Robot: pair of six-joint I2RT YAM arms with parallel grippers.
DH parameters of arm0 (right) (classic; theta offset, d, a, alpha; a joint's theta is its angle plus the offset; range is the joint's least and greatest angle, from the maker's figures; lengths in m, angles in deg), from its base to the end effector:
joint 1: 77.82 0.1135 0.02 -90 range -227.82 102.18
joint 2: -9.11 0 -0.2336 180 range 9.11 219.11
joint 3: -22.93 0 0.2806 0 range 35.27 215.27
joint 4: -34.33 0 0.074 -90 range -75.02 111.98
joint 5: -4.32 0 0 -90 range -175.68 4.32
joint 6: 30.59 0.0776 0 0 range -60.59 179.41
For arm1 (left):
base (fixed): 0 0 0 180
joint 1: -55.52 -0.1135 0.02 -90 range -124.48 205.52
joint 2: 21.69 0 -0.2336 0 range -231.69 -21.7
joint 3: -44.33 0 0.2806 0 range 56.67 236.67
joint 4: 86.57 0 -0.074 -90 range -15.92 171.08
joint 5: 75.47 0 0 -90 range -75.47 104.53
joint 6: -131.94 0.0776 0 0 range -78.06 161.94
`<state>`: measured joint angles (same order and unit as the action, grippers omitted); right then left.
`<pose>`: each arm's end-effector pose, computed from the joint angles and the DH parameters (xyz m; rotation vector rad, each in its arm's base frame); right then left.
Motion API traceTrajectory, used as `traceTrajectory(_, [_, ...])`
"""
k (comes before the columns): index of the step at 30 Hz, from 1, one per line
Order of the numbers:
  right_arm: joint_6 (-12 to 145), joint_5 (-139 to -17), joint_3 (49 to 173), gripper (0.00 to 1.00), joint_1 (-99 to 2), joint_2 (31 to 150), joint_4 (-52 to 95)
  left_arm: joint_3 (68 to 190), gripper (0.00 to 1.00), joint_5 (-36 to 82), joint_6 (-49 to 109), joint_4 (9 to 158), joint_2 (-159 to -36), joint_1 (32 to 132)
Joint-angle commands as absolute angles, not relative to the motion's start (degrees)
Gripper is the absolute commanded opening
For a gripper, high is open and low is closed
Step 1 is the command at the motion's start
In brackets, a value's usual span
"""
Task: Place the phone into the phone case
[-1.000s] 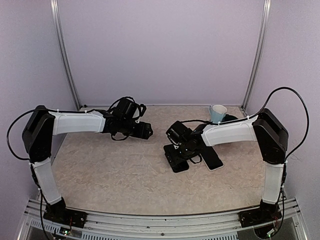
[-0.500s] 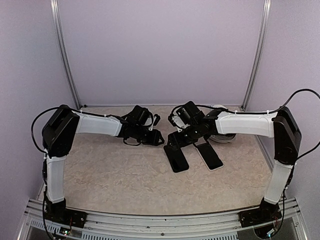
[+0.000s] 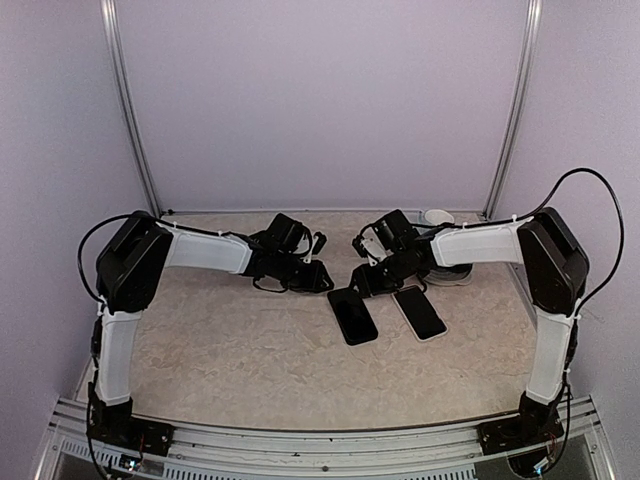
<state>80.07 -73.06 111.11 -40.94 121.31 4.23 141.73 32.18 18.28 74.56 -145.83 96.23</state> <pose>0.3516 0.2850 0.0942 -0.4621 2.5786 0.6617 0.3676 -0.3473 0.0749 0.5280 2.4525 -0.8731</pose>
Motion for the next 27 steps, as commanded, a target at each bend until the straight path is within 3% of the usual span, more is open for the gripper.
traceTrajectory(1, [80.5,-70.8,109.5,0.51,-41.9,122.9,6.7,144.0,0.25,35.1,17.7,75.0,-148.2,96.7])
traceTrajectory(14, [81.1,-69.9,106.6,0.47,-42.6,124.5,8.6,143.7,0.2,37.0,18.5,74.1,-149.5,97.4])
traceTrajectory(27, [83.3,-66.2,104.0,0.5,-42.7,121.2,11.5,150.6,0.16,37.5,23.0,66.6,-154.2,100.3])
